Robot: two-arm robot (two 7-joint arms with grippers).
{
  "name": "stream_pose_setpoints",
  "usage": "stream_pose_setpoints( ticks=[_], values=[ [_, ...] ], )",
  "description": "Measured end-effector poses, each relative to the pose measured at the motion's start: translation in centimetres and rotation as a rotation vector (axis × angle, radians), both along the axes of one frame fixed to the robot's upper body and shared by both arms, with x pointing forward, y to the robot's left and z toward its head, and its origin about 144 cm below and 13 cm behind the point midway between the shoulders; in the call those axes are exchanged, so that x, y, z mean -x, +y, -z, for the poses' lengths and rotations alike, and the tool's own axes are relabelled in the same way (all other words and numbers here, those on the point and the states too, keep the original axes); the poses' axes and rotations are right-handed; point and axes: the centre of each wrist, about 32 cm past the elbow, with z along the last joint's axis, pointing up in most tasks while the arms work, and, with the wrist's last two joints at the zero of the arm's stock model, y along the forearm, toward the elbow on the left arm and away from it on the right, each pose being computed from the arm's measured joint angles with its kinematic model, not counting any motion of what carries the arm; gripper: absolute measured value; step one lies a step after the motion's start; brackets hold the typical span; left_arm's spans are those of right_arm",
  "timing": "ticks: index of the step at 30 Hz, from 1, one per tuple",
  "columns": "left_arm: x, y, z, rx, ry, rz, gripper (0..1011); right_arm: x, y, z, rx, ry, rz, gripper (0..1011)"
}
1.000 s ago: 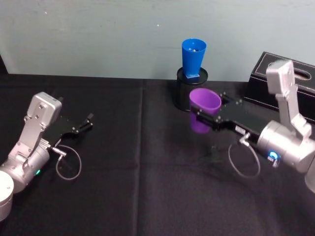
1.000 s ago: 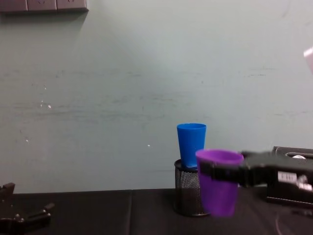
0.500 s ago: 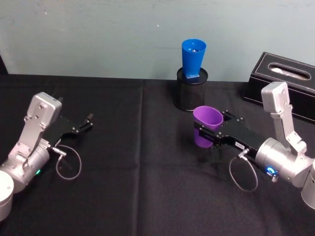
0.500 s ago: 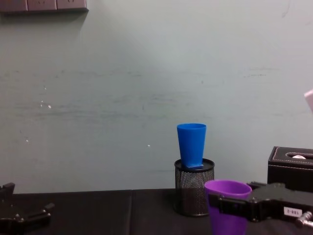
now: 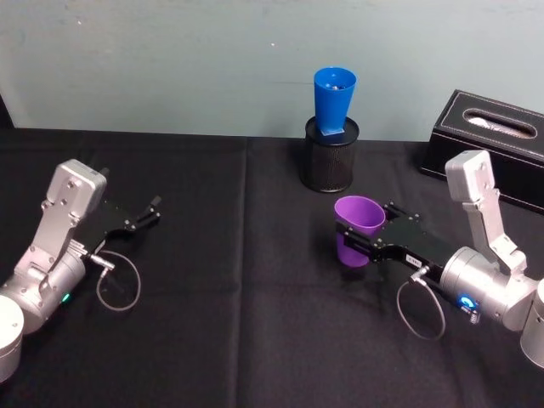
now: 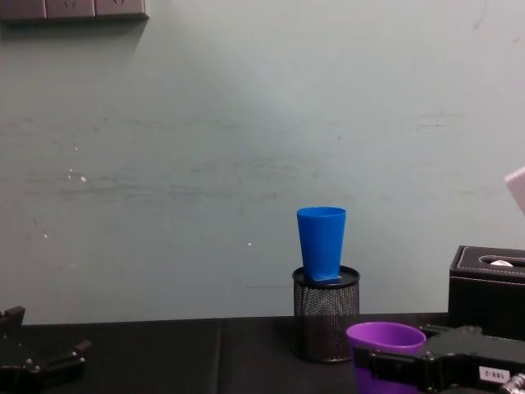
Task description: Pick up one cup with a gripper and tap it against the other cup.
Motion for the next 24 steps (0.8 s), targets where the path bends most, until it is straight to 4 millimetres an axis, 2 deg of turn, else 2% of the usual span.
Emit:
stream_pose_setpoints(
  ticks=[24],
  values=[
    [0.0,0.0,0.0,0.000,0.000,0.000,1005,-0.4,0.0,1.1,-0.002,0.044,0.005,726]
  ],
)
